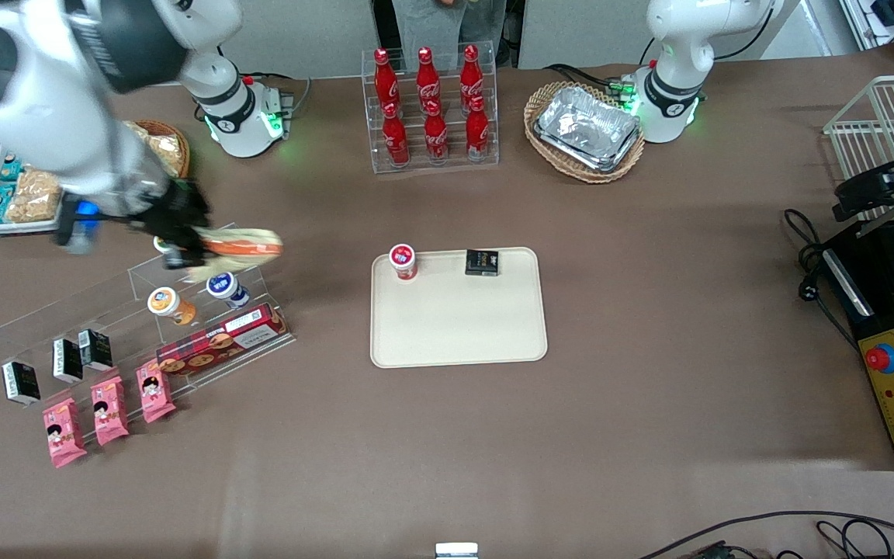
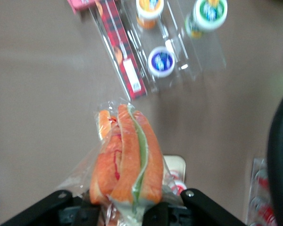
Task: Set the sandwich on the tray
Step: 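Lift the sandwich out of the rack and carry it over the cream tray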
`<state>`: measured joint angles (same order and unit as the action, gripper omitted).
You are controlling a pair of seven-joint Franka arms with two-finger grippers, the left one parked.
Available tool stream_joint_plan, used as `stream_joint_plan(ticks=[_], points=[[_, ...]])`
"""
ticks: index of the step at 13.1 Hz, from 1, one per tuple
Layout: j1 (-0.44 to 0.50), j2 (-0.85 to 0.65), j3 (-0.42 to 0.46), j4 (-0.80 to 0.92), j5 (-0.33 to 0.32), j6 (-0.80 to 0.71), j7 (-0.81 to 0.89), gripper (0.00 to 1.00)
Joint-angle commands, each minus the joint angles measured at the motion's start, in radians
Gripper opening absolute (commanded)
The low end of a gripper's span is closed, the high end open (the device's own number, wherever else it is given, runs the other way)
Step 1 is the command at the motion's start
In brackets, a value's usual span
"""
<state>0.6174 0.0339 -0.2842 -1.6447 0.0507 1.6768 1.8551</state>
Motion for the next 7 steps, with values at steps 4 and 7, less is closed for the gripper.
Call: stream_joint_plan(ticks=[4, 7], points=[[0.203, 0.349, -0.017, 0.192, 0.089, 0.251, 0.390, 0.06], [0.272, 0.506, -0.020, 0.218, 0.087, 0.443, 0.539, 0.06]])
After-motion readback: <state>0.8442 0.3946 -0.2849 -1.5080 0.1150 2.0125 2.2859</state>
